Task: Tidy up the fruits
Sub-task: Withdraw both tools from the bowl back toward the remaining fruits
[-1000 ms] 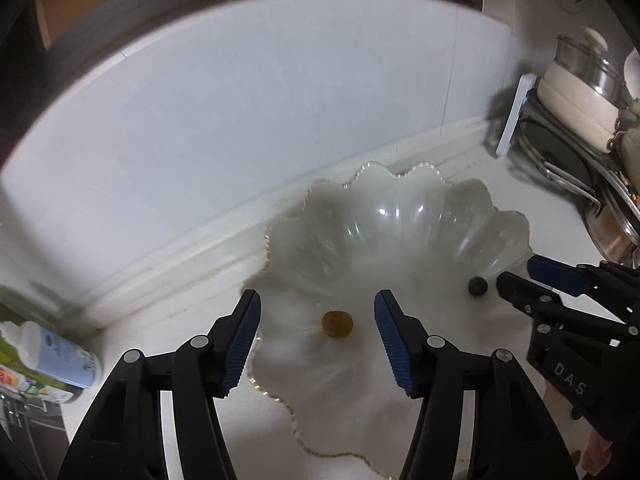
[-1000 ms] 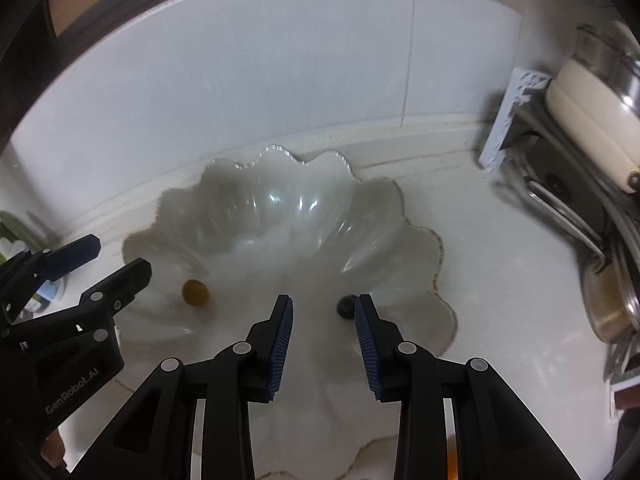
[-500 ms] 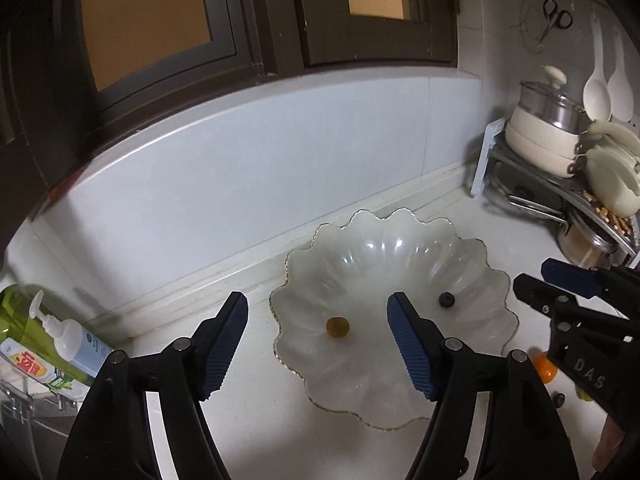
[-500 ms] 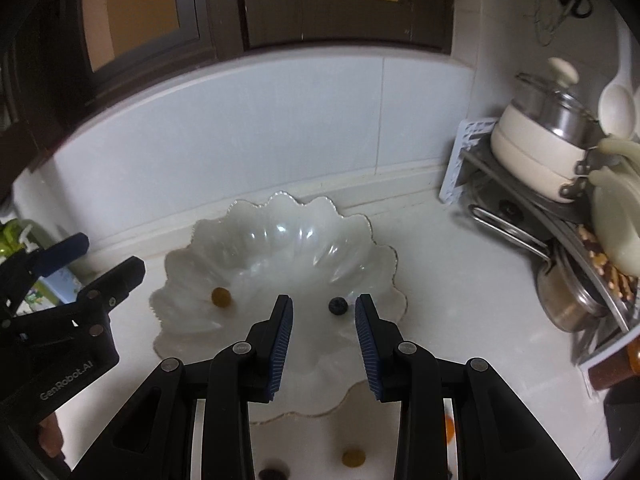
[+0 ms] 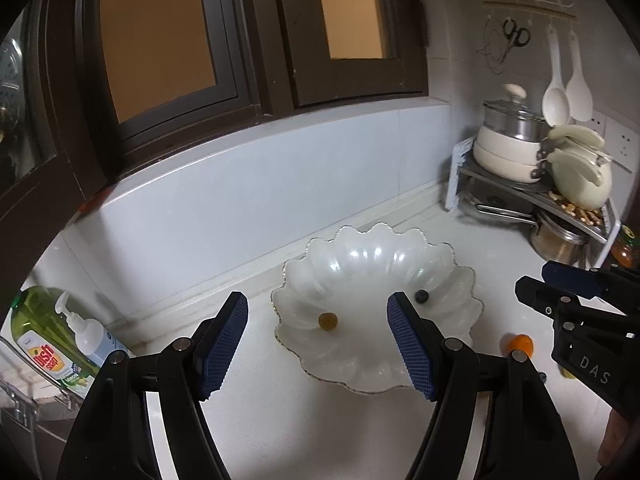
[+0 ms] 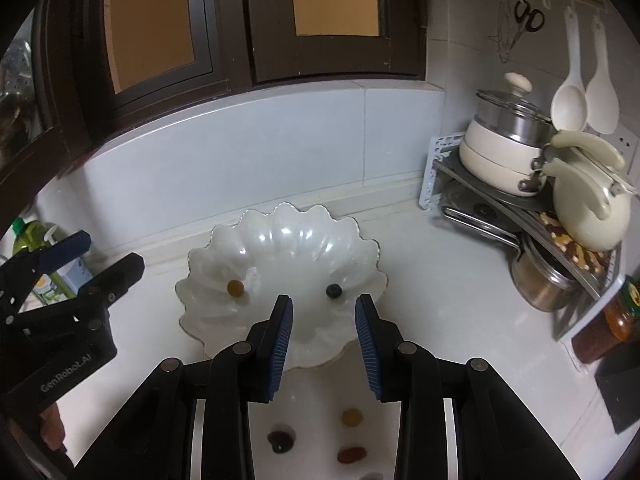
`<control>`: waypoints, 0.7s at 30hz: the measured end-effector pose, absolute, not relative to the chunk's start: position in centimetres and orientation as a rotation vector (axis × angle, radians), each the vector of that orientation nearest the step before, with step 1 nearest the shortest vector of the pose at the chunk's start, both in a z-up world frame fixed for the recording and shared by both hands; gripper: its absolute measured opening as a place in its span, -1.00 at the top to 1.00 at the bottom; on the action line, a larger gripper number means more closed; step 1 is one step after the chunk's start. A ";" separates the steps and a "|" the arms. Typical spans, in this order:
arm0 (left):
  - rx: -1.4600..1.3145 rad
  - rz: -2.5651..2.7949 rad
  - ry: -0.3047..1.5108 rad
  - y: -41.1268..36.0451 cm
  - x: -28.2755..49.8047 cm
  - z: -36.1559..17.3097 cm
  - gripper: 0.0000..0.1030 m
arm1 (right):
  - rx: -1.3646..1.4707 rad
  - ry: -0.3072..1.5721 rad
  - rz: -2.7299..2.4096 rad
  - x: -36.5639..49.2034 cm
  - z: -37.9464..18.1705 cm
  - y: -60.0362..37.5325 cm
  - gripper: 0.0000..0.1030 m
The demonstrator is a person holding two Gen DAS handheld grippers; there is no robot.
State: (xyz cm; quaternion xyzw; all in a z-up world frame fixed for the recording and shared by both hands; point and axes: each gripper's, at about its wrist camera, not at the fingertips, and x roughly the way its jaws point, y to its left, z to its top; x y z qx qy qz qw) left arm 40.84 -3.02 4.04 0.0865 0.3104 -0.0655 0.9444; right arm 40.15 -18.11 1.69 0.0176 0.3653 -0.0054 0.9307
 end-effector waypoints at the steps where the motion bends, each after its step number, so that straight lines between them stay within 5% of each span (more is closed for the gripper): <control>1: 0.174 -0.137 0.629 -3.0 40.5 4.1 -0.39 | 0.036 0.744 -0.015 39.9 1.7 -18.1 0.34; 21: 0.173 -0.280 0.625 -4.9 33.9 3.6 -0.39 | 0.056 0.717 -0.084 31.5 1.6 -18.9 0.34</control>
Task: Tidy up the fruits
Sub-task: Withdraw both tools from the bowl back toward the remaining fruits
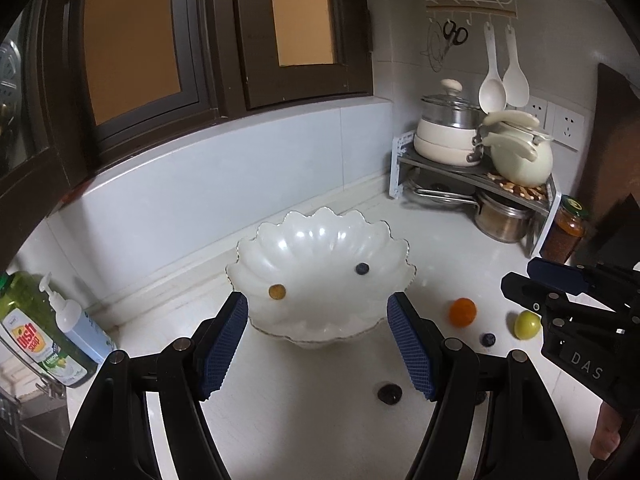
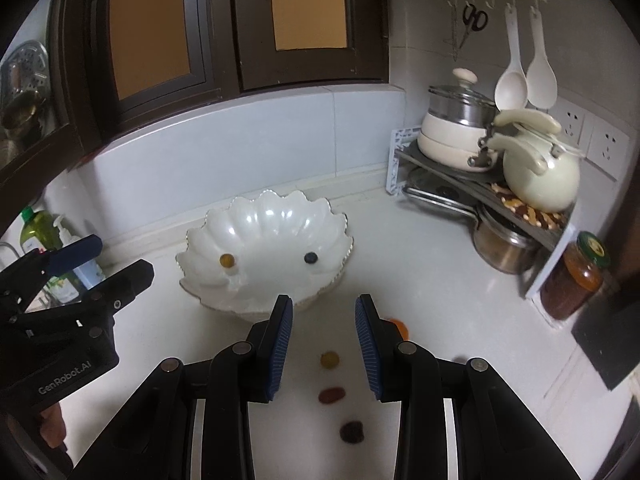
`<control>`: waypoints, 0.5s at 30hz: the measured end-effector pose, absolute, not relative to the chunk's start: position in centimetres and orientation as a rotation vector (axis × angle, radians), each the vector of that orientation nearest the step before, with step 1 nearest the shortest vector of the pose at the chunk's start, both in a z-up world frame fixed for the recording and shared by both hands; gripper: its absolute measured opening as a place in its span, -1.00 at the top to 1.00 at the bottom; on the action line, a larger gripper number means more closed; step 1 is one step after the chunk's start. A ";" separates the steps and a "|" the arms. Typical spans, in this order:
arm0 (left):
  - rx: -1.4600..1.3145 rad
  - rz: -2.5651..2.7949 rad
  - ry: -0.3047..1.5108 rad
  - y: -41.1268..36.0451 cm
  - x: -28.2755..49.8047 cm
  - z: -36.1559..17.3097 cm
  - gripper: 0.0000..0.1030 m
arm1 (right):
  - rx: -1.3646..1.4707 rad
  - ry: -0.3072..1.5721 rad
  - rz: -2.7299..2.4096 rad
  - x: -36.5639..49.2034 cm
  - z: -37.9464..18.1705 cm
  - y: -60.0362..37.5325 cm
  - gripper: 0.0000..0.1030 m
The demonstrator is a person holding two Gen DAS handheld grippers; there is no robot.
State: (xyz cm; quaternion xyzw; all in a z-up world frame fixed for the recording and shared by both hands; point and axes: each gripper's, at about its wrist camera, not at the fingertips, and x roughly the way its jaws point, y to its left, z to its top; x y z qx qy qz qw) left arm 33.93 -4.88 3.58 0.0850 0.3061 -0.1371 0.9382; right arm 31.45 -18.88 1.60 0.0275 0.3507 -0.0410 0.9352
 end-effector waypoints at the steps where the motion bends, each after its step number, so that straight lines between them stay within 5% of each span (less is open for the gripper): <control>1: 0.179 -0.288 0.628 -5.0 33.7 3.5 -0.39 | 0.057 0.720 -0.088 31.1 1.4 -18.9 0.34; 15: 0.226 -0.339 0.685 -5.7 31.5 0.7 -0.39 | 0.091 0.822 -0.116 28.3 -2.2 -19.4 0.34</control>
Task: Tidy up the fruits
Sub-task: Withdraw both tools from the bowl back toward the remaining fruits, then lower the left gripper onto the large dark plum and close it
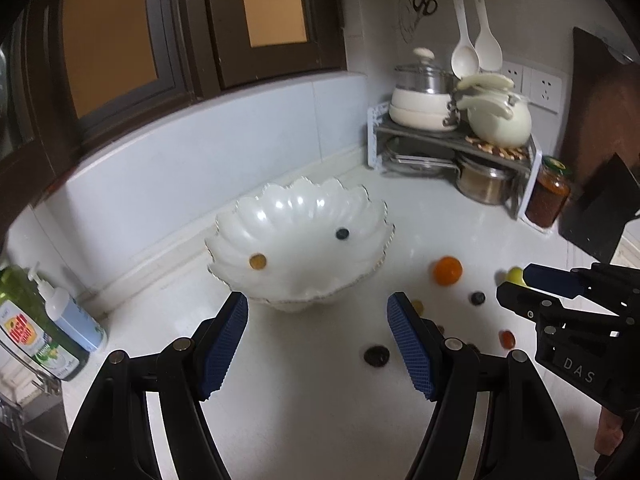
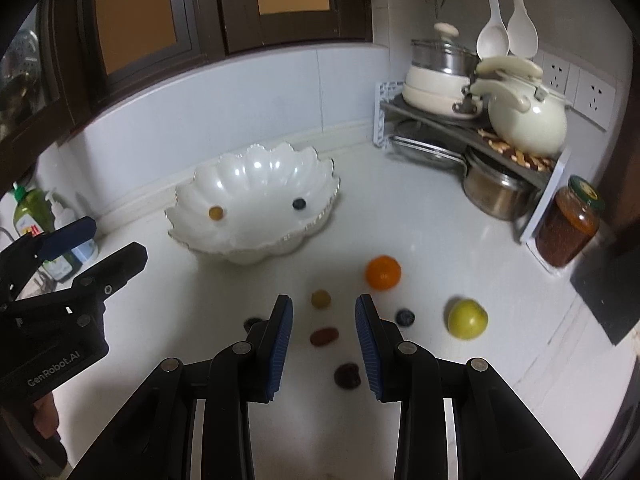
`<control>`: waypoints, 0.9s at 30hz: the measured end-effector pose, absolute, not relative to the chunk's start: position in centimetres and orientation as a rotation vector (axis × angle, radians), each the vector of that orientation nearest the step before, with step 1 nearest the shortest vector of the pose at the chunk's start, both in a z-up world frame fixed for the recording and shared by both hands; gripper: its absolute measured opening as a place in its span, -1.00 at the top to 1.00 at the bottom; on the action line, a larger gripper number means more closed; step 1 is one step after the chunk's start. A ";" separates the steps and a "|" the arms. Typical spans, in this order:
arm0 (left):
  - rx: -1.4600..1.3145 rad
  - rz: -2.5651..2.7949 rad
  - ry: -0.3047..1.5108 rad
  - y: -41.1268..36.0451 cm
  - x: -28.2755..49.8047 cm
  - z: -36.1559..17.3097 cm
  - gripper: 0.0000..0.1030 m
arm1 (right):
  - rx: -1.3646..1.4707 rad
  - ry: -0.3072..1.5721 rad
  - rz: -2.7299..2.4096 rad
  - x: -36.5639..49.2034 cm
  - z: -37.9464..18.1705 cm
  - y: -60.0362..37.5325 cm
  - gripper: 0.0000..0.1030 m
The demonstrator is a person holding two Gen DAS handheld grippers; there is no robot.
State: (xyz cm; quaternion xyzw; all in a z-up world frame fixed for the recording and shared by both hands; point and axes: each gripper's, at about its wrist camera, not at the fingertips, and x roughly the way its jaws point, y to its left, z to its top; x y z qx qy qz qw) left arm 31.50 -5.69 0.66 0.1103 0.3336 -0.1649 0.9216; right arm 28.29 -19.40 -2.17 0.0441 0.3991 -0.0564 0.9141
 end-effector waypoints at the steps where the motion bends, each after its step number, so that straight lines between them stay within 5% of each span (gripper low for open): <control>1: 0.225 -0.348 0.696 -5.7 31.4 0.3 -0.39 | 0.094 0.824 -0.119 28.1 -2.4 -19.5 0.34; 27: 0.271 -0.412 0.797 -5.9 29.0 -5.9 -0.39 | 0.062 0.877 -0.140 25.8 -7.4 -19.1 0.34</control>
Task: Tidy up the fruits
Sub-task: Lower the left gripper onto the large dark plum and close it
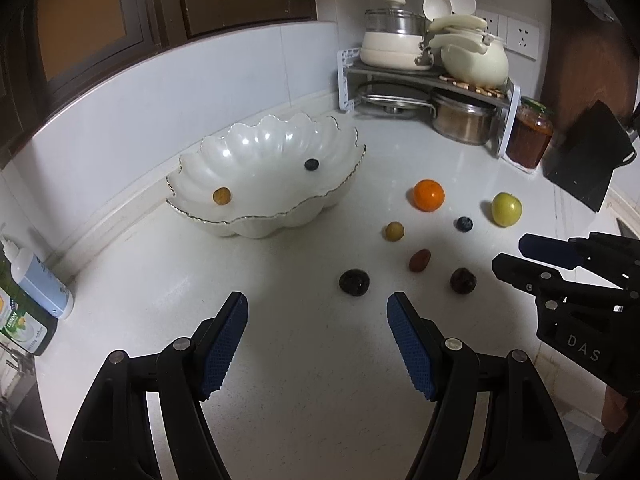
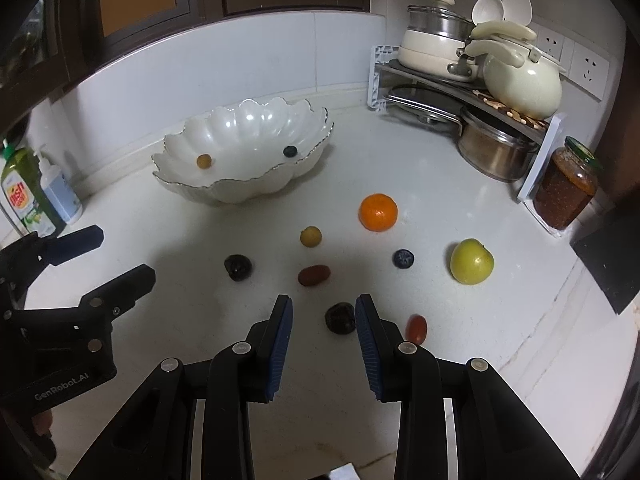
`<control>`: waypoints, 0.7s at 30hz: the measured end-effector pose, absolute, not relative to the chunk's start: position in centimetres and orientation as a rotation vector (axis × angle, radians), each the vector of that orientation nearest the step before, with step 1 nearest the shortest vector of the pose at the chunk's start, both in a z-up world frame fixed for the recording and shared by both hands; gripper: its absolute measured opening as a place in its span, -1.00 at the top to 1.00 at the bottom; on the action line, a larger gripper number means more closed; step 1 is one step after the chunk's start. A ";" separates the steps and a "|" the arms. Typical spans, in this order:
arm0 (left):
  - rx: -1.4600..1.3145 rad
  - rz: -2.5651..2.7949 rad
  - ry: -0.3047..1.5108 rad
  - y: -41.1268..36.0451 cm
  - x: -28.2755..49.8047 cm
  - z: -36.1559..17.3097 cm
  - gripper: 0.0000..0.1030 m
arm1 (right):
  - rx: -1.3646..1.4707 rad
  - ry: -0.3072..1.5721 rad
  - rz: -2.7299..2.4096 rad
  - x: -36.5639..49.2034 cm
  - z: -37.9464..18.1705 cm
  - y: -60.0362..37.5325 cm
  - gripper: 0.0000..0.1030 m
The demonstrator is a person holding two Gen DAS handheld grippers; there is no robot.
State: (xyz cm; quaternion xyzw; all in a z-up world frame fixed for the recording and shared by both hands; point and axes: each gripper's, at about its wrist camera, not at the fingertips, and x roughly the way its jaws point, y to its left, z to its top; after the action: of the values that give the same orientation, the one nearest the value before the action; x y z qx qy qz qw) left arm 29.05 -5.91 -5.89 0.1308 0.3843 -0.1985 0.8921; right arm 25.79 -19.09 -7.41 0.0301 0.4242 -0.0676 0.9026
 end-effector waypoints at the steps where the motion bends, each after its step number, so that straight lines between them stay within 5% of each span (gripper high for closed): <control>1: 0.277 -0.413 0.800 -6.0 29.1 -6.2 -0.39 | 0.063 0.878 -0.138 25.8 -7.6 -19.1 0.34; 21: 0.325 -0.502 0.813 -7.4 31.2 -10.1 -0.39 | 0.082 0.885 -0.172 26.5 -11.8 -19.3 0.34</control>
State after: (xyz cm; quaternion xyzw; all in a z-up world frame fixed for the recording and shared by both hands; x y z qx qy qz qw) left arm 31.20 -7.43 -10.11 0.1557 0.3893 -0.2406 0.8754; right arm 26.53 -19.27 -11.81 0.0394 0.4277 -0.0833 0.8992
